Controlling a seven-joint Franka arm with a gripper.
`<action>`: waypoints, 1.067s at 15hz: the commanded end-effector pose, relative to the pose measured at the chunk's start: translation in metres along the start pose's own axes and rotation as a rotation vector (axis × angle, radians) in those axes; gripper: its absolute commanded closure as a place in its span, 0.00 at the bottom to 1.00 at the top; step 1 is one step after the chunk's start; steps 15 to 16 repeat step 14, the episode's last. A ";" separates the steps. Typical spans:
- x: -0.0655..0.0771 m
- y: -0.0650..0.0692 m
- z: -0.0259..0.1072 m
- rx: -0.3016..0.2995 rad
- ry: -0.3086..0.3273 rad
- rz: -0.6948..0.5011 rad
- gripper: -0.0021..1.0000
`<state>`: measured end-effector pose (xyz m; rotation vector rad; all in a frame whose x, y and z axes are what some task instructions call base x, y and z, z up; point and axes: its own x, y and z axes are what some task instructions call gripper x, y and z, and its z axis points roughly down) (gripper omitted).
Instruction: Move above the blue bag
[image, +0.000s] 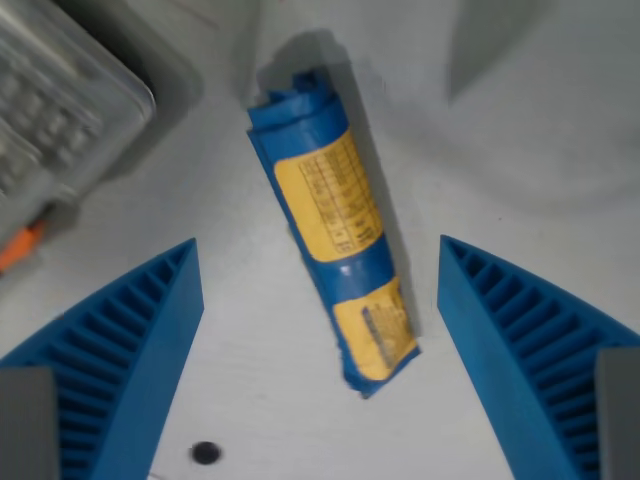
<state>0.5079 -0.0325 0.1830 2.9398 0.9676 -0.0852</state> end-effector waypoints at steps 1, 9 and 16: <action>-0.009 0.002 0.006 -0.102 0.071 -0.218 0.00; -0.017 0.005 0.013 -0.098 0.071 -0.192 0.00; -0.019 0.005 0.014 -0.092 0.076 -0.161 0.00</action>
